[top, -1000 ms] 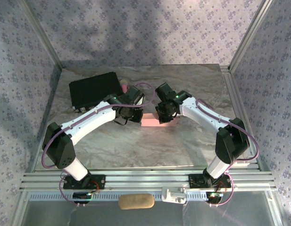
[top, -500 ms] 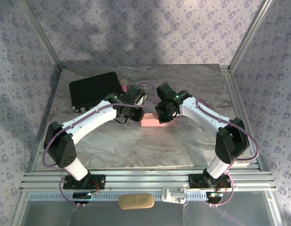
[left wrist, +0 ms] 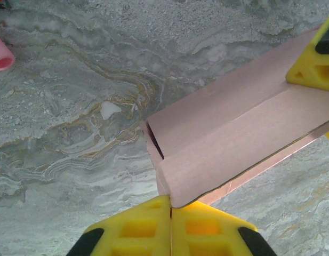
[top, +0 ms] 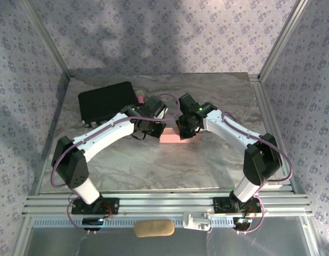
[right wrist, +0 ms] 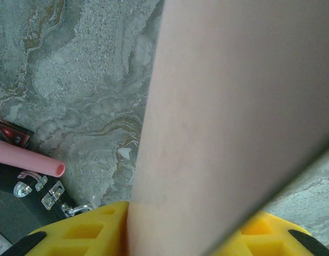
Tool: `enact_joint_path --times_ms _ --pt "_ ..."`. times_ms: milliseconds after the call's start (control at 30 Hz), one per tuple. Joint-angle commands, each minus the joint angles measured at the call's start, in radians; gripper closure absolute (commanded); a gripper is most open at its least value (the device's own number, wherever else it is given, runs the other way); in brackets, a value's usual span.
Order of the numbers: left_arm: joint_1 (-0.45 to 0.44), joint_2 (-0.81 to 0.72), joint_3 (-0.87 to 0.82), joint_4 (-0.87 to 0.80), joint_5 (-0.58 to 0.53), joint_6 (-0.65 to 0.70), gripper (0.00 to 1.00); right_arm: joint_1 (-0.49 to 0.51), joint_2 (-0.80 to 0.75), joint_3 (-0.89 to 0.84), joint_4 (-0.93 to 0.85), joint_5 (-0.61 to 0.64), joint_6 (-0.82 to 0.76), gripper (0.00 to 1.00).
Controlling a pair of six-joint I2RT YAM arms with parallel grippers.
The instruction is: Fold the paper box
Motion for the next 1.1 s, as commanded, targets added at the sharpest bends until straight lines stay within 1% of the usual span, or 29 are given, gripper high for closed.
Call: enact_joint_path --times_ms 0,67,333,700,867,1067 --pt "-0.003 0.016 0.043 -0.039 -0.009 -0.020 0.98 -0.002 0.023 0.000 -0.026 -0.016 -0.012 0.61" --pt "-0.002 0.012 0.051 -0.051 0.001 -0.045 1.00 0.001 0.027 -0.001 -0.025 -0.013 -0.013 0.61" --pt "0.023 0.044 0.112 -0.126 0.122 -0.125 1.00 0.003 0.035 -0.024 -0.011 -0.026 -0.016 0.61" --pt "0.081 0.036 0.058 -0.059 0.258 -0.183 1.00 0.001 0.034 -0.028 -0.007 -0.032 -0.022 0.60" --pt "0.087 0.034 0.030 -0.015 0.291 -0.207 1.00 -0.002 0.029 -0.028 -0.008 -0.031 -0.023 0.60" --pt "0.091 0.026 0.014 0.002 0.293 -0.218 1.00 -0.006 0.026 -0.029 -0.008 -0.033 -0.026 0.61"
